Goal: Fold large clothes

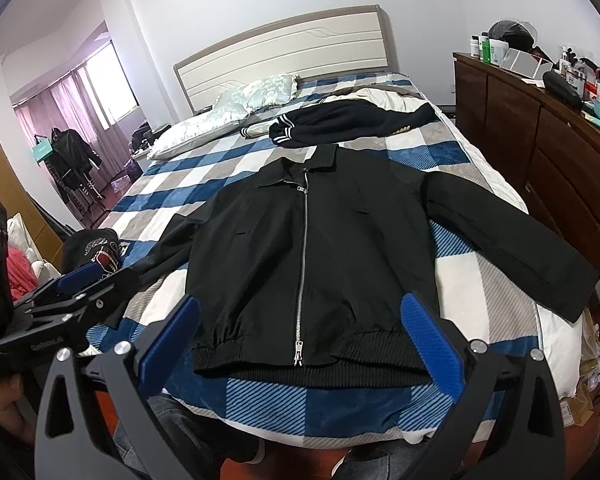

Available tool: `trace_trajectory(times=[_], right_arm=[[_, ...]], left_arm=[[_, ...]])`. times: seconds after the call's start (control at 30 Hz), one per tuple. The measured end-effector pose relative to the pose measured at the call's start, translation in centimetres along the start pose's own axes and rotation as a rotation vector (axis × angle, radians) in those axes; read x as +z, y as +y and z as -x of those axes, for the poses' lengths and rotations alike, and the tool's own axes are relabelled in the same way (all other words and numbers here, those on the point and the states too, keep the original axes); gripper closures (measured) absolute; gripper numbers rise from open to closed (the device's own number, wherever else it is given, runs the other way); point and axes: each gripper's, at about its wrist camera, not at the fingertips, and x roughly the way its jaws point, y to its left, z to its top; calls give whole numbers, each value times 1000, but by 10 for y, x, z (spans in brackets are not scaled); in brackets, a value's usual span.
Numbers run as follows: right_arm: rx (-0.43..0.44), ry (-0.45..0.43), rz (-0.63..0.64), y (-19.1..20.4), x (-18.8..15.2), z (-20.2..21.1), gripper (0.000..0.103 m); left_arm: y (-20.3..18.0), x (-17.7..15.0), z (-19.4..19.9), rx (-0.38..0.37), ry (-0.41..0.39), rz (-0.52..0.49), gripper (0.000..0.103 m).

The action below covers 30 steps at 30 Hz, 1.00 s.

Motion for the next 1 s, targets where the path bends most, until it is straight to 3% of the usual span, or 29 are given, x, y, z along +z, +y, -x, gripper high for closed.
trace_trajectory(times=[0.4,0.57,0.67,0.87,0.97,1.0], right_arm=[[38,-22,-22,-6,-2,-4,4],[144,-123,-23,-23,-9,-3,4],[124,-123,-19,-38,-15,-10,5],[158,-64,-201,-124,-35,-44,4],[45,73,-418,-195,-60,-76,4],[44,82,-473,-213,-68,-81,4]], left_arm=[[-3,-1,-3,-14,-3,-7,5],[-4,-7,-14,-51,-17,-17,5],[-10,-15,-24,-53,-39,-48,5],[-22,-34,-52,-104,-61,-122,5],[-24,-47,-76,-125,-24,-125,5],[-24,-52,-84,-138,-12,-128,5]])
